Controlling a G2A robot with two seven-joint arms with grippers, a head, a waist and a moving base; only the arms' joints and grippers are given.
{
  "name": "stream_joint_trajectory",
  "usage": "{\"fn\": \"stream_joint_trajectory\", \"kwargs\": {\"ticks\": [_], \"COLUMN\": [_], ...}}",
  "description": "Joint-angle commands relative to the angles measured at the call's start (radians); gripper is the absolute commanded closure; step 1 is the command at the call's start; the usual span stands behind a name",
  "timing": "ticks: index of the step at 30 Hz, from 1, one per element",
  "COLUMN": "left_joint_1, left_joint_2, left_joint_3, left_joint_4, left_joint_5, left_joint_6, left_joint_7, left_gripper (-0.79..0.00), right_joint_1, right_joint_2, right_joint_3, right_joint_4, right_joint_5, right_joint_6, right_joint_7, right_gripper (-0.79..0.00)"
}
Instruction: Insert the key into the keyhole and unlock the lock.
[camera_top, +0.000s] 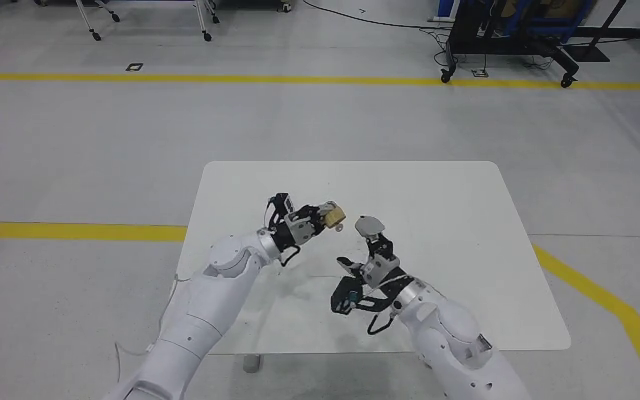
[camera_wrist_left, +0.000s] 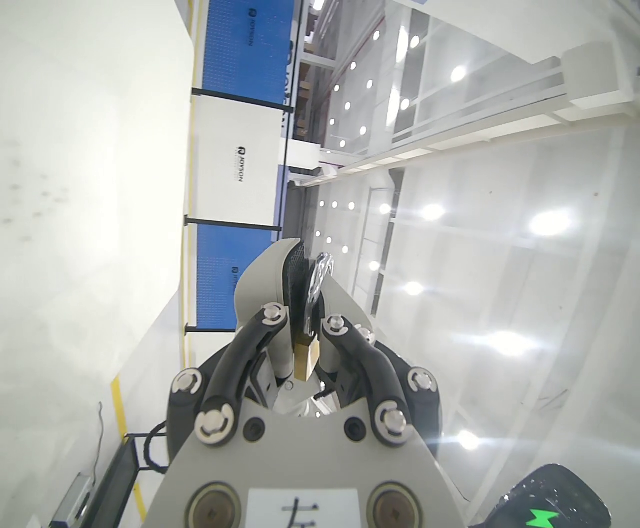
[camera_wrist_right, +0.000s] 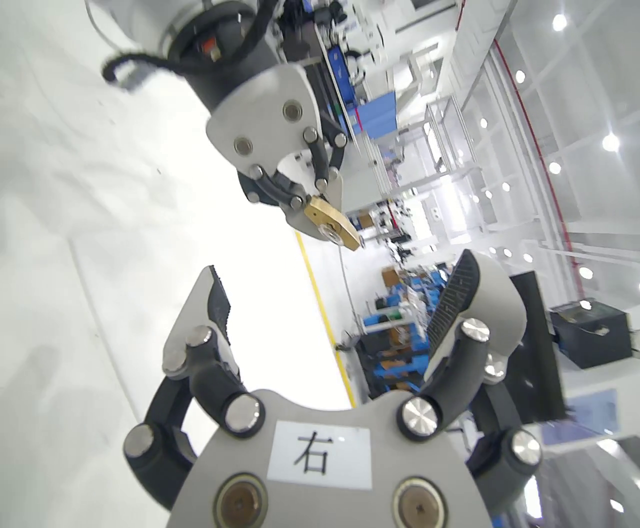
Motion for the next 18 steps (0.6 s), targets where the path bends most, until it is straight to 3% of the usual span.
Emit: {"fn": "stream_joint_trajectory", "kwargs": {"ticks": [1,2,3,7,11,14,15,18], "left_joint_1": [0.022,0.029,0.03,0.013,-0.01,-0.024,-0.03,-0.038], "left_joint_2": [-0.007,-0.011,-0.013,-0.02,-0.028,-0.033,-0.035,-0.038], "left_joint_3": [-0.002,-0.002,0.0,0.018,0.033,0.039,0.039,0.034], "left_joint_4": [0.0,0.006,0.013,0.047,0.079,0.1,0.107,0.119], "left_joint_5": [-0.067,-0.088,-0.089,-0.066,-0.055,-0.053,-0.054,-0.071], "left_joint_6": [-0.043,-0.067,-0.082,-0.08,-0.078,-0.079,-0.081,-0.08], "left_joint_7": [0.001,0.001,0.0,-0.001,0.001,-0.003,-0.006,-0.025], "left_gripper": [0.0,0.0,0.0,0.0,0.0,0.0,0.0,0.0], "right_joint_1": [-0.004,-0.005,-0.008,-0.006,0.018,0.035,0.043,0.062], "right_joint_2": [0.008,0.012,0.015,0.022,0.026,0.029,0.032,0.038], "right_joint_3": [0.039,0.058,0.066,0.086,0.076,0.062,0.057,0.056], "right_joint_4": [0.008,0.015,0.018,0.031,0.021,0.009,0.01,0.028], "right_joint_5": [0.047,0.06,0.066,0.062,0.0,-0.022,-0.017,0.025], "right_joint_6": [-0.03,-0.04,-0.045,-0.053,-0.087,-0.133,-0.159,-0.222], "right_joint_7": [-0.107,-0.145,-0.172,-0.211,-0.174,-0.161,-0.186,-0.284], "right_gripper": [-0.517,-0.403,-0.379,-0.354,-0.277,-0.04,0.0,0.0]}}
